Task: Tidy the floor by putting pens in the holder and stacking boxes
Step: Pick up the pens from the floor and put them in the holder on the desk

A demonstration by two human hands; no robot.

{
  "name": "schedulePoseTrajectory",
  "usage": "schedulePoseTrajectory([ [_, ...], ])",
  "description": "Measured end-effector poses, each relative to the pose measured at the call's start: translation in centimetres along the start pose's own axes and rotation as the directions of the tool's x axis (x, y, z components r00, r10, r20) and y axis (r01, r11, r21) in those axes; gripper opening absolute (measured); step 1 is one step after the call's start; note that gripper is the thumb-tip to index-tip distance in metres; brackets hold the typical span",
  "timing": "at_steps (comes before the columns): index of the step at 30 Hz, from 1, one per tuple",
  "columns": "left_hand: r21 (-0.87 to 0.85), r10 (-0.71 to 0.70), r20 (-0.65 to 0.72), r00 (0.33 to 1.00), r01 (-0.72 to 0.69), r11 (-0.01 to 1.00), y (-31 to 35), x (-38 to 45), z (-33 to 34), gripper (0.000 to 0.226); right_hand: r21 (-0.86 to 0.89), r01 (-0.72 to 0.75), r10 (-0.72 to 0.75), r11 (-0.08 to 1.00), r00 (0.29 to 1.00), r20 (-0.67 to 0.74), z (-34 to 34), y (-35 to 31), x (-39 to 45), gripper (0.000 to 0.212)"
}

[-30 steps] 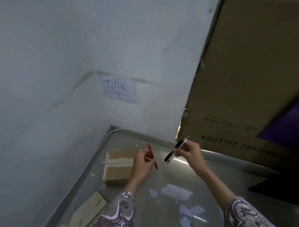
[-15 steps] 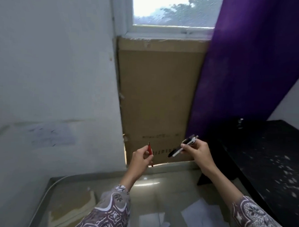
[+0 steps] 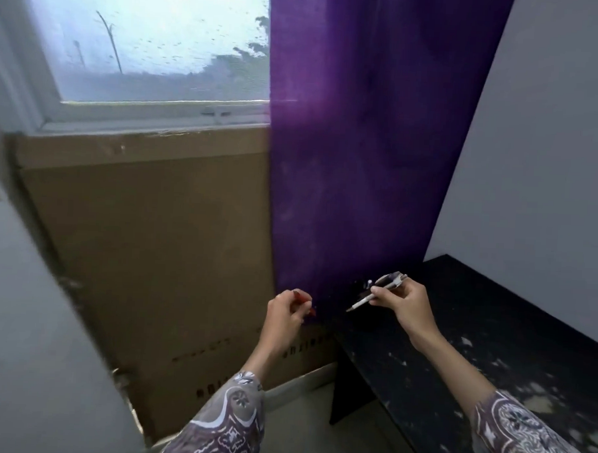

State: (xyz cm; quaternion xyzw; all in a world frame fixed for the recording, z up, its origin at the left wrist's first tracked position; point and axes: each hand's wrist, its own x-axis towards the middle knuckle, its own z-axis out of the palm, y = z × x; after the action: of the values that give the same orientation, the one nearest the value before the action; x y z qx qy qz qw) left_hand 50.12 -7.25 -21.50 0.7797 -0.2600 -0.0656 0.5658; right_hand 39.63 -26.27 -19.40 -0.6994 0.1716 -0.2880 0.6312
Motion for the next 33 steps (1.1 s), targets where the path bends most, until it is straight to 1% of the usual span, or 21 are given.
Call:
schedulePoseTrajectory([
  [3,0.006,0.003,0.018,1.000,-0.003,1.000,0.9,4.2,3.5,0.023,-0.019,0.001,-0.002,1.000,0.999,-0.041,-2.6,0.7,4.2,0.002],
  [7,0.027,-0.002,0.006,1.000,0.002,1.000,1.1,9.2,8.2,0.020,-0.090,0.022,-0.031,0.996,0.994,-0.102,-5.6,2.9,9.4,0.001],
  [10,0.038,-0.009,0.008,1.000,0.008,0.999,0.7,12.7,11.2,0.024,-0.172,0.024,-0.047,0.985,0.990,-0.132,-7.3,5.3,13.0,0.003],
  [13,0.059,-0.022,0.022,1.000,0.021,0.998,0.3,14.7,12.9,0.018,-0.273,0.022,-0.049,0.962,0.995,-0.091,-7.8,6.9,14.7,0.008],
  [15,0.103,-0.025,0.032,0.999,0.022,0.994,-0.2,16.2,14.3,0.014,-0.324,0.034,-0.054,0.945,0.997,-0.053,-8.0,8.3,16.0,0.010],
  [19,0.188,-0.071,0.056,0.996,0.059,0.980,-1.6,18.5,16.3,0.011,-0.358,0.011,-0.010,0.934,1.000,0.006,-7.6,10.5,17.8,0.011],
  [21,0.265,-0.114,0.113,0.987,0.081,0.961,-2.5,19.2,17.1,0.009,-0.379,-0.006,0.023,0.925,0.999,0.039,-7.3,11.4,18.2,0.011],
  [24,0.364,-0.146,0.212,0.966,0.061,0.930,-3.6,19.7,17.8,0.003,-0.447,-0.024,0.078,0.894,0.992,0.103,-6.8,12.5,18.4,0.011],
  [25,0.380,-0.148,0.226,0.963,0.052,0.924,-3.8,19.7,18.0,0.007,-0.474,-0.023,0.092,0.880,0.988,0.123,-6.7,12.8,18.5,0.007],
  [26,0.380,-0.143,0.229,0.963,0.047,0.924,-4.0,19.6,18.1,0.013,-0.491,-0.019,0.100,0.871,0.985,0.140,-6.5,13.0,18.4,0.006],
  [28,0.367,-0.126,0.207,0.970,0.042,0.929,-4.2,19.6,18.0,0.018,-0.508,-0.007,0.100,0.861,0.983,0.156,-6.3,13.3,18.4,0.018],
  [30,0.359,-0.104,0.176,0.979,0.035,0.933,-4.3,19.8,17.8,0.010,-0.506,0.013,0.082,0.862,0.983,0.165,-6.3,13.3,18.4,0.024],
  [33,0.336,-0.077,0.128,0.989,0.029,0.941,-4.6,20.2,17.4,0.001,-0.524,0.102,-0.005,0.846,0.983,0.183,-6.2,13.4,18.1,0.019],
])
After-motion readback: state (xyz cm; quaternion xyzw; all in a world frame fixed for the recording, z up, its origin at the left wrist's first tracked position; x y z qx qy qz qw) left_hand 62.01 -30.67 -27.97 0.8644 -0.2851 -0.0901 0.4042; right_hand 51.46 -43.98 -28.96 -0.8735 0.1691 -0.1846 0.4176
